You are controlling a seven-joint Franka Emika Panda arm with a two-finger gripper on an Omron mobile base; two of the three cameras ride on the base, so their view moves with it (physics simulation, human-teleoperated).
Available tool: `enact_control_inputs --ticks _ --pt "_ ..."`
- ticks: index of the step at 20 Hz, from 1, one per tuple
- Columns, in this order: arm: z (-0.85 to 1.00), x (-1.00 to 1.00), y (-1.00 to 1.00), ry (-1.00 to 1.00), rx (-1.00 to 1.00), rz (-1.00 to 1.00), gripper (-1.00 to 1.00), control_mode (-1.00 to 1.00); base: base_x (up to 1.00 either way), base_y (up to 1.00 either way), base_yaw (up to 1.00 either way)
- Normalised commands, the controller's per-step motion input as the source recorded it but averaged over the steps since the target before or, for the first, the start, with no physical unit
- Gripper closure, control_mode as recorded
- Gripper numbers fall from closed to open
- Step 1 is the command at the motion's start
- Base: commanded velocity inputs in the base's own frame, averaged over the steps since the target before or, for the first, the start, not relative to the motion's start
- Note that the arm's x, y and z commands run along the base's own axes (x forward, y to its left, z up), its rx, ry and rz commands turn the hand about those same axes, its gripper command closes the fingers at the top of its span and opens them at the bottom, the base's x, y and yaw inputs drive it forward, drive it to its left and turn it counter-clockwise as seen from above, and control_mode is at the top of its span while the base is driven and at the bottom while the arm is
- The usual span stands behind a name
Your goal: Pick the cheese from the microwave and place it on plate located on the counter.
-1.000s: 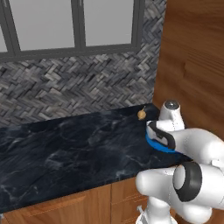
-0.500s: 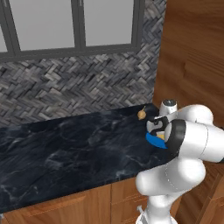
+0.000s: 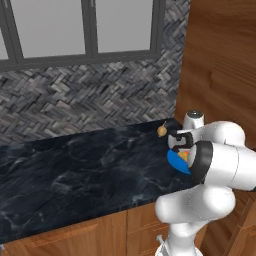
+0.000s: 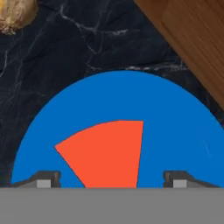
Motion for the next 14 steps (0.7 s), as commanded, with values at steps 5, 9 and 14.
enact_control_inputs --ticks 5,9,14 --pt "0.97 -0.20 0.14 -0.04 0.00 0.00 -1.00 -1.00 0.00 0.00 0.00" --pt "1.00 -0.84 0.94 -0.05 -0.04 0.08 -1.00 -1.00 0.00 0.00 0.00" --pt "0.99 -1.00 0.95 0.00 -0.03 0.22 -1.00 -1.00 0.00 0.00 0.00"
